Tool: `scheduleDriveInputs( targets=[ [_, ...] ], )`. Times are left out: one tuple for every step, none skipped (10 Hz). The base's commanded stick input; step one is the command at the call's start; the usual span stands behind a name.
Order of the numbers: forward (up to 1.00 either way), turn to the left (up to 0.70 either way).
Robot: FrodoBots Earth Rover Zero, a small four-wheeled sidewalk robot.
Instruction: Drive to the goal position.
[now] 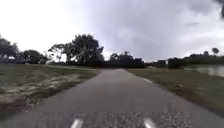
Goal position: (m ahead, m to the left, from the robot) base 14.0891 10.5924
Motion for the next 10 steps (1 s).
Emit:
scheduleDriveInputs(
  targets=[
    [1.0, 0.0],
    [1.0, 0.0],
    [1.0, 0.0],
    [1.0, 0.0],
    [1.0, 0.0],
    [1.0, 0.0],
    [1.0, 0.0],
    [1.0, 0.0],
    [1.0, 0.0],
    [1.0, 0.0]
  ],
)
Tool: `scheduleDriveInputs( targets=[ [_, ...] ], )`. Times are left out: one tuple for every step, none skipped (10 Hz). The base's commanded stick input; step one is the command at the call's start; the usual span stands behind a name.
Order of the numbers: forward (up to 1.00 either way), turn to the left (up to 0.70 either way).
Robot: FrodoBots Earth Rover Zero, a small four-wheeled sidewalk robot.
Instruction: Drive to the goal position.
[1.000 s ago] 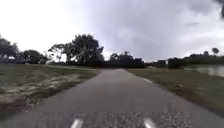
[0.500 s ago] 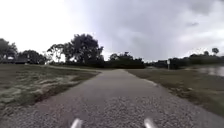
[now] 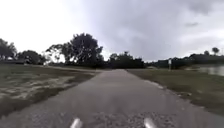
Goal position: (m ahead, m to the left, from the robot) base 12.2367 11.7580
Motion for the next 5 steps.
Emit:
scheduleDriveInputs(
  targets=[
    [1.0, 0.0],
    [1.0, 0.0],
    [1.0, 0.0],
    [1.0, 0.0],
    [1.0, 0.0]
  ],
)
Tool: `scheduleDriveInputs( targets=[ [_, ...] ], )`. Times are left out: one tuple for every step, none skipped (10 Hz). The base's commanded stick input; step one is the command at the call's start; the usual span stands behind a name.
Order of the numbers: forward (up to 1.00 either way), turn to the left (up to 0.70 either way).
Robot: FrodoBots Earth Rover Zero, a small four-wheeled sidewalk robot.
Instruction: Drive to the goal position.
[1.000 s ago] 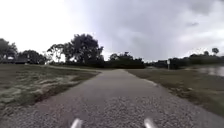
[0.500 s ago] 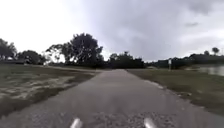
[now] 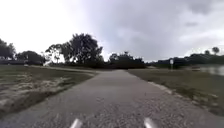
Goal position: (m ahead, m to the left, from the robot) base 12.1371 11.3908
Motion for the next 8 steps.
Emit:
scheduleDriveInputs(
  targets=[
    [1.0, 0.0],
    [1.0, 0.0],
    [1.0, 0.0],
    [1.0, 0.0],
    [1.0, 0.0],
    [1.0, 0.0],
    [1.0, 0.0],
    [1.0, 0.0]
  ],
)
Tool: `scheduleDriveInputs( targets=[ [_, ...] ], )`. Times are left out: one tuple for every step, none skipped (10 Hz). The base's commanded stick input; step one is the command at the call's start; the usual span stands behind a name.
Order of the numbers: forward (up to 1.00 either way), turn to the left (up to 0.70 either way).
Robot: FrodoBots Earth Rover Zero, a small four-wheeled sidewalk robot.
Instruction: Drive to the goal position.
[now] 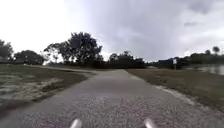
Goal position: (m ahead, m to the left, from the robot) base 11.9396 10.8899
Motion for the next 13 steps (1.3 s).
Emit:
scheduleDriveInputs(
  targets=[
    [1.0, 0.0],
    [1.0, 0.0],
    [1.0, 0.0],
    [1.0, 0.0],
    [1.0, 0.0],
    [1.0, 0.0],
    [1.0, 0.0],
    [1.0, 0.0],
    [1.0, 0.0],
    [1.0, 0.0],
    [1.0, 0.0],
    [1.0, 0.0],
    [1.0, 0.0]
  ],
)
